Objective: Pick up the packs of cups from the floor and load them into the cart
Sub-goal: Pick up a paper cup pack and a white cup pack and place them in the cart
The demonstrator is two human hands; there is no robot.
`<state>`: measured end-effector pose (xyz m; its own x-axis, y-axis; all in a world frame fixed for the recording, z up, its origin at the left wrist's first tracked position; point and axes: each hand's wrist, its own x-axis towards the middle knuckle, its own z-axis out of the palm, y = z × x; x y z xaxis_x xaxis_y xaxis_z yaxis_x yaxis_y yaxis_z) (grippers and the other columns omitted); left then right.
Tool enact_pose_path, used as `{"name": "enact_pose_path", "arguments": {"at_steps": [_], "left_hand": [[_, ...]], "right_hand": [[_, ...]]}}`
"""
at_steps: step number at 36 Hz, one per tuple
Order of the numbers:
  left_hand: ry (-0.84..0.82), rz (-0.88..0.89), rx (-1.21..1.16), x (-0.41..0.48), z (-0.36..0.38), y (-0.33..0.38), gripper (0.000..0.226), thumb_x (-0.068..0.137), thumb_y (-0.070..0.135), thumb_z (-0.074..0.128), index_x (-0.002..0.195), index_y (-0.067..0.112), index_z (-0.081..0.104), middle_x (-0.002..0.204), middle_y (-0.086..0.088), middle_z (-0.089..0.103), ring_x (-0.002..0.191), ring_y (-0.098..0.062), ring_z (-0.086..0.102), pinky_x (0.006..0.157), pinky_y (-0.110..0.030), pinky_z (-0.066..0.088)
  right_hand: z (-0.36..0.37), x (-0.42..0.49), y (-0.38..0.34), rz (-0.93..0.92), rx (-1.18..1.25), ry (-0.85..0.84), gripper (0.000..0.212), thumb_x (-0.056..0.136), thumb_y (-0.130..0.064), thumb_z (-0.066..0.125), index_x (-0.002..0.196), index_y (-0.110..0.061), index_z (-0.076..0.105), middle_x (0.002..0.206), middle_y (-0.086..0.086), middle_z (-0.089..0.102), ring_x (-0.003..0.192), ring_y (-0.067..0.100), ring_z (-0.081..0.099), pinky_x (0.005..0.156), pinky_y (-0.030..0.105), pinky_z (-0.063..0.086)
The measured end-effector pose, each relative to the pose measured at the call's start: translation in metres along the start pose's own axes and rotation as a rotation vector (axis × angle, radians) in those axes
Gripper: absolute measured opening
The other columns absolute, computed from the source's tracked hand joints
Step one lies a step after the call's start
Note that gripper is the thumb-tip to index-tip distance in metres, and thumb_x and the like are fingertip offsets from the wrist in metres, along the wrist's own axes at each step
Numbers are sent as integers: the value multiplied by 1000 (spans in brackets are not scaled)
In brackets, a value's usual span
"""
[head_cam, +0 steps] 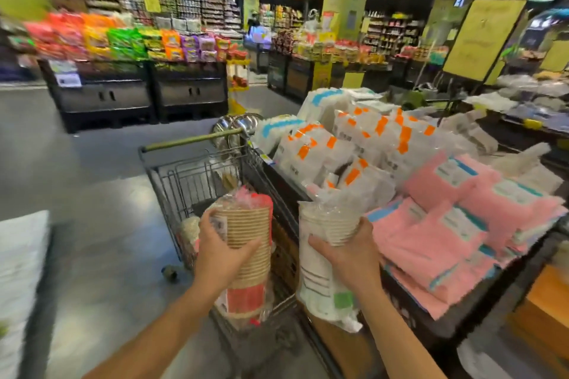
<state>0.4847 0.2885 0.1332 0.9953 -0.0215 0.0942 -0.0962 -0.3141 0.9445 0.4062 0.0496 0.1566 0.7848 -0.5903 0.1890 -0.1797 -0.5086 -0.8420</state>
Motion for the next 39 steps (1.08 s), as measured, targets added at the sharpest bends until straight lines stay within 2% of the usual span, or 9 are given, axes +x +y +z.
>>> {"name": "enact_pose_path", "arguments": {"at_steps": [4, 7, 10, 12, 16, 22, 26, 33, 39], "left_hand": [[128, -89, -17, 30, 3, -11, 119, 47, 66, 88, 141, 34, 22, 133, 0, 52, 117, -21, 59, 102, -51, 50], [215, -156, -31, 51, 1, -25, 120, 42, 66, 89, 138, 37, 23, 133, -3, 54, 115, -23, 60, 100, -51, 51], [248, -203, -53, 68, 1, -38, 112, 55, 43, 95, 139, 34, 22, 134, -2, 52, 114, -21, 60, 96, -38, 50], [261, -223, -54, 83, 2, -48, 104, 63, 32, 94, 138, 35, 23, 133, 1, 50, 114, -19, 59, 92, -33, 48], [245, -275, -72, 118, 10, -75, 100, 60, 39, 94, 129, 45, 24, 132, 3, 52, 113, -17, 60, 96, -39, 52], [173, -414, -67, 162, 47, -122, 125, 41, 67, 87, 142, 40, 19, 137, 0, 50, 119, -22, 58, 103, -52, 49], [170, -504, -47, 185, 80, -160, 123, 54, 48, 93, 149, 30, 17, 147, -1, 39, 133, -22, 44, 114, -47, 37], [168, -781, 11, 208, 134, -239, 122, 51, 44, 93, 147, 32, 19, 138, -4, 50, 125, -26, 53, 110, -43, 41], [168, -1033, 71, 219, 182, -317, 128, 52, 39, 94, 153, 25, 17, 147, -12, 46, 130, -31, 50, 110, -44, 41]], "right_hand": [[27, 55, 4, -26, -7, -122, 98, 50, -65, 87, 127, -21, 45, 125, 1, 62, 116, 25, 62, 94, 40, 52], [51, 89, 6, -40, 20, -179, 97, 53, -61, 92, 129, -24, 44, 128, -1, 61, 120, 23, 61, 99, 42, 52], [78, 114, 9, -19, 38, -236, 98, 48, -70, 85, 127, -34, 39, 131, -1, 60, 122, 24, 61, 103, 49, 51], [99, 131, 12, 7, 19, -280, 110, 44, -76, 82, 133, -26, 39, 131, 0, 60, 121, 26, 61, 102, 51, 53], [145, 162, 25, 19, -16, -328, 111, 45, -76, 86, 134, -26, 43, 127, -3, 63, 117, 21, 63, 99, 49, 55], [207, 187, 37, 83, -163, -390, 112, 47, -71, 84, 138, -20, 43, 130, 1, 61, 119, 25, 62, 98, 46, 54], [246, 199, 63, 153, -254, -451, 112, 51, -66, 88, 142, -19, 42, 132, 2, 59, 122, 27, 60, 99, 43, 52], [319, 216, 132, 322, -429, -605, 113, 50, -68, 85, 141, -21, 39, 127, 3, 62, 119, 28, 62, 93, 43, 55], [388, 226, 211, 450, -631, -747, 125, 65, -68, 82, 157, -13, 18, 152, 8, 46, 141, 30, 44, 111, 40, 42]]}}
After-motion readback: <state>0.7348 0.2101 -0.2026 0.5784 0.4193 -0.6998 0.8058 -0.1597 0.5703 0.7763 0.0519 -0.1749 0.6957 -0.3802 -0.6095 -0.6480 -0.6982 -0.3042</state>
